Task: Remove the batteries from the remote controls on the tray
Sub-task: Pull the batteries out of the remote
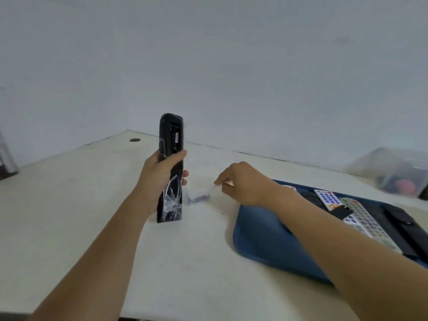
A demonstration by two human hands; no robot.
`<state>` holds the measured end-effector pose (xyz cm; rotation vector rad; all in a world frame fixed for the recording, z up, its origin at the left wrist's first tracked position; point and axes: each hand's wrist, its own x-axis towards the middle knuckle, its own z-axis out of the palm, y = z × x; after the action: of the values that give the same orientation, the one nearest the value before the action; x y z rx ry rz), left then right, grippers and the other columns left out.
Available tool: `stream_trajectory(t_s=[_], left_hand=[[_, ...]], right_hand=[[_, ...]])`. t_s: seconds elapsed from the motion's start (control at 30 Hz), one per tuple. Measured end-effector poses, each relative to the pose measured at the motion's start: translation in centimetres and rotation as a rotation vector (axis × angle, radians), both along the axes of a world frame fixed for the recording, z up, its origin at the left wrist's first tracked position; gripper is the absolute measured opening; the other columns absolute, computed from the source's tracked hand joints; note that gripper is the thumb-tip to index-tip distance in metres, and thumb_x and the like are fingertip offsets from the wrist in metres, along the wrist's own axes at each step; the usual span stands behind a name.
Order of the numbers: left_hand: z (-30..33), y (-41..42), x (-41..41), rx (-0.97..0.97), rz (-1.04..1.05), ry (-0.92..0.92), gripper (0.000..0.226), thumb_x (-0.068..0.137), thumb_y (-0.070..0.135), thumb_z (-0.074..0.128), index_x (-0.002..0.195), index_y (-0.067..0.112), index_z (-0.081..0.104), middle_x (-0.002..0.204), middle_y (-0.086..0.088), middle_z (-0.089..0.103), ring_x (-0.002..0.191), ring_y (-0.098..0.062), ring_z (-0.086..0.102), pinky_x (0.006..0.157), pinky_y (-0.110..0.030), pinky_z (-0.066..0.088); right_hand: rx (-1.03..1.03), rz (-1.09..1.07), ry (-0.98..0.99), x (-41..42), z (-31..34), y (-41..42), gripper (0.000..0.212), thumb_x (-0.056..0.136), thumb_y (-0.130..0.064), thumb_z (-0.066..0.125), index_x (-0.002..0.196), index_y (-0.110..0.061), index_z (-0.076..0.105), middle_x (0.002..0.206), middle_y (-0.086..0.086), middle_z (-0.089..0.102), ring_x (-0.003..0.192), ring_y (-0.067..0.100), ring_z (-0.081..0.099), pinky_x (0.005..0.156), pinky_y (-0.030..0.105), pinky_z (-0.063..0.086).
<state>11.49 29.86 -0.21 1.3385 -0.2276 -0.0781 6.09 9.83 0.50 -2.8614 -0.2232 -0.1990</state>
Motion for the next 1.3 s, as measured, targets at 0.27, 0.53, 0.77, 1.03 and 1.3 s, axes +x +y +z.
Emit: stream_trajectory(t_s=[0.27,0.53,0.77,1.03,1.3], left_hand=[[-0.7,0.5,0.9,0.03,-0.008,-0.014,0.025,0.09,0.023,0.075,0.113,0.017,0.069,0.098,-0.011,0.068,0.069,-0.022,0.071,0.061,-0.032,0.057],[-0.5,0.4,0.4,-0.159,-0.112,-0.037,0.058,0.065,0.033,0.079,0.121,0.02,0.071,0.108,-0.01,0.068,0.057,-0.022,0.063,0.058,-0.03,0.057],[-0.9,-0.1,0.8,-0.232,-0.116,-0.003,0.031,0.094,0.028,0.062,0.123,0.02,0.07,0.123,-0.011,0.071,0.053,-0.022,0.057,0.056,-0.03,0.052],[-0.9,-0.3,0.9,-0.139,-0.022,0.019,0.02,0.094,0.041,0.064,0.098,0.025,0.076,0.086,-0.003,0.077,0.053,-0.023,0.063,0.057,-0.029,0.055],[-1.3,-0.6,1.3,-0.061,0.024,0.019,0.045,0.094,0.041,0.066,0.119,0.004,0.064,0.067,-0.011,0.07,0.057,-0.025,0.069,0.052,-0.028,0.055]], right_hand=[[0.222,-0.006,0.146,2.3,0.1,2.0,0.027,0.093,-0.015,0.049,0.099,-0.014,0.075,0.093,-0.002,0.071,0.083,0.018,0.063,0.074,0.029,0.05],[0.176,0.088,0.35,4.7,-0.2,4.7,0.053,0.099,-0.001,0.036,0.14,-0.033,0.047,0.077,-0.018,0.032,0.068,0.004,0.039,0.062,0.02,0.033],[0.194,0.098,0.334,5.2,-0.8,5.0,0.011,0.104,-0.02,0.044,0.097,-0.029,0.046,0.081,-0.015,0.041,0.073,0.006,0.043,0.067,0.021,0.035],[-0.013,0.024,0.259,5.2,-0.6,6.2,0.011,0.104,-0.02,0.041,0.1,-0.022,0.051,0.101,0.0,0.054,0.09,0.02,0.05,0.08,0.03,0.042],[0.07,0.057,0.198,4.1,-0.7,4.4,0.034,0.098,-0.022,0.044,0.065,-0.017,0.041,0.064,-0.003,0.044,0.063,0.016,0.039,0.064,0.033,0.031]])
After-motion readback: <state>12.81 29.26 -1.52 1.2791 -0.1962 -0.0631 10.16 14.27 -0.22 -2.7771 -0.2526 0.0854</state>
